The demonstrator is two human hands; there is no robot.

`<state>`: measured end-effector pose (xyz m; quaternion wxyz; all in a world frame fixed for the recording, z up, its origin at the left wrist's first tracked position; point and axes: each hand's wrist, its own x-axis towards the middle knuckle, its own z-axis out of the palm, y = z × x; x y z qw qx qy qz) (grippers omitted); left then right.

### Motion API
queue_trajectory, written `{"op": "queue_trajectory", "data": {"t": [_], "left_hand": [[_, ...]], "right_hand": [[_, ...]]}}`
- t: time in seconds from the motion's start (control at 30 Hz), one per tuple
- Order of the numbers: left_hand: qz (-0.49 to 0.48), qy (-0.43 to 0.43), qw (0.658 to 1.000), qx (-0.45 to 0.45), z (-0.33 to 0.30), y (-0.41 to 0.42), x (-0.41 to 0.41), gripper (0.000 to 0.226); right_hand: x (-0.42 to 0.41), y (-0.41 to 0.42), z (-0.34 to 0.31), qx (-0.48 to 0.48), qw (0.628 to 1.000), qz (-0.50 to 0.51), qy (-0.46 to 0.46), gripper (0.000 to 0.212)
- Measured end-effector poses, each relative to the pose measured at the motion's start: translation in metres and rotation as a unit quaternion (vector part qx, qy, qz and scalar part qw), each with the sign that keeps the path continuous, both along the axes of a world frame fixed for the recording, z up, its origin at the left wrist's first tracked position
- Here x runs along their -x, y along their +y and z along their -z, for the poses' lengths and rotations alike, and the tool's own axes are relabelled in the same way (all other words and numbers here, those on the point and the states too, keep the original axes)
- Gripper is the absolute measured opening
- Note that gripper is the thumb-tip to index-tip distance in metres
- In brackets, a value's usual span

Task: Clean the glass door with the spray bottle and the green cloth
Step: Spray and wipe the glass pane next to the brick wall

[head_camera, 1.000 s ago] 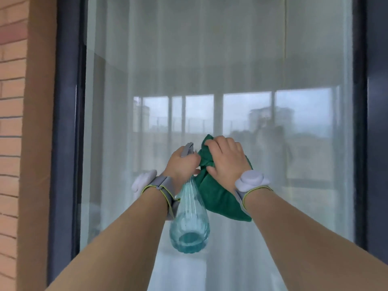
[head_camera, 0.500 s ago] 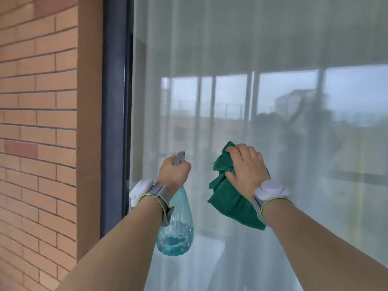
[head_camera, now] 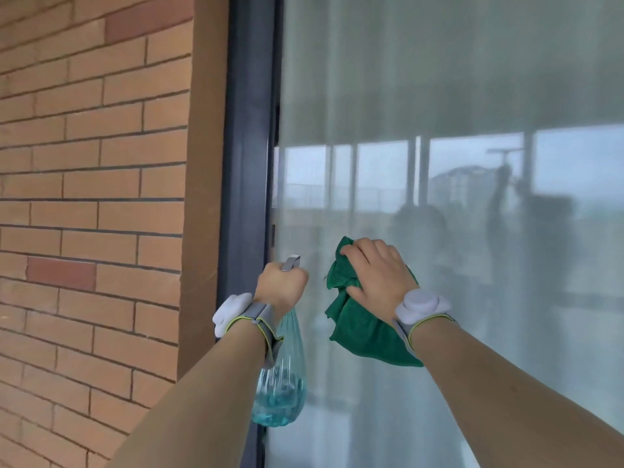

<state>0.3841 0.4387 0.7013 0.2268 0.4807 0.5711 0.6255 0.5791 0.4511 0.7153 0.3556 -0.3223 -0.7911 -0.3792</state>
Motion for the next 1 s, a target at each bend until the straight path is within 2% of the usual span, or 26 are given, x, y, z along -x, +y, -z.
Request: {"op": "queue_trajectory", "data": {"t": [0.13,0.27,0.33,0.47,0.57,0.73,0.8,0.9,1.0], "left_hand": [[0.005,0.0,1.0,-0.004,0.003,0.009,0.019,0.041],[0.027,0.038,0.999,-0.005,0.001,0.008,0.026,0.04],[0.043,0.044,0.998,-0.009,-0.006,0.008,0.028,0.034],[0.06,0.072,0.996,-0.003,-0.018,0.0,0.029,0.037],[0.058,0.087,0.995,-0.008,-0.021,-0.005,0.028,0.025],[0.079,0.059,0.995,-0.007,-0.019,-0.007,0.048,0.026],[0.056,0.046,0.997,-0.018,-0.015,-0.005,0.06,0.028],[0.059,0.042,0.997,-0.028,-0.008,-0.003,0.075,0.012],[0.067,0.056,0.995,-0.041,-0.009,-0.006,0.083,0.01]], "right_hand": [[0.026,0.004,0.008,0.0,1.0,0.008,0.012,0.063],[0.031,0.006,0.015,0.019,0.999,0.008,0.037,0.069],[0.03,0.007,0.017,0.027,0.998,0.009,0.053,0.067],[0.025,0.004,0.024,0.022,0.998,0.019,0.061,0.061],[0.023,0.002,0.036,-0.005,1.0,0.025,0.015,0.061],[0.049,0.01,0.07,-0.015,0.994,0.011,-0.11,0.051],[0.077,0.019,0.089,-0.01,0.987,0.011,-0.16,0.055],[0.113,0.039,0.114,-0.021,0.975,0.012,-0.221,0.064],[0.121,0.051,0.11,-0.068,0.969,0.02,-0.238,0.052]]}}
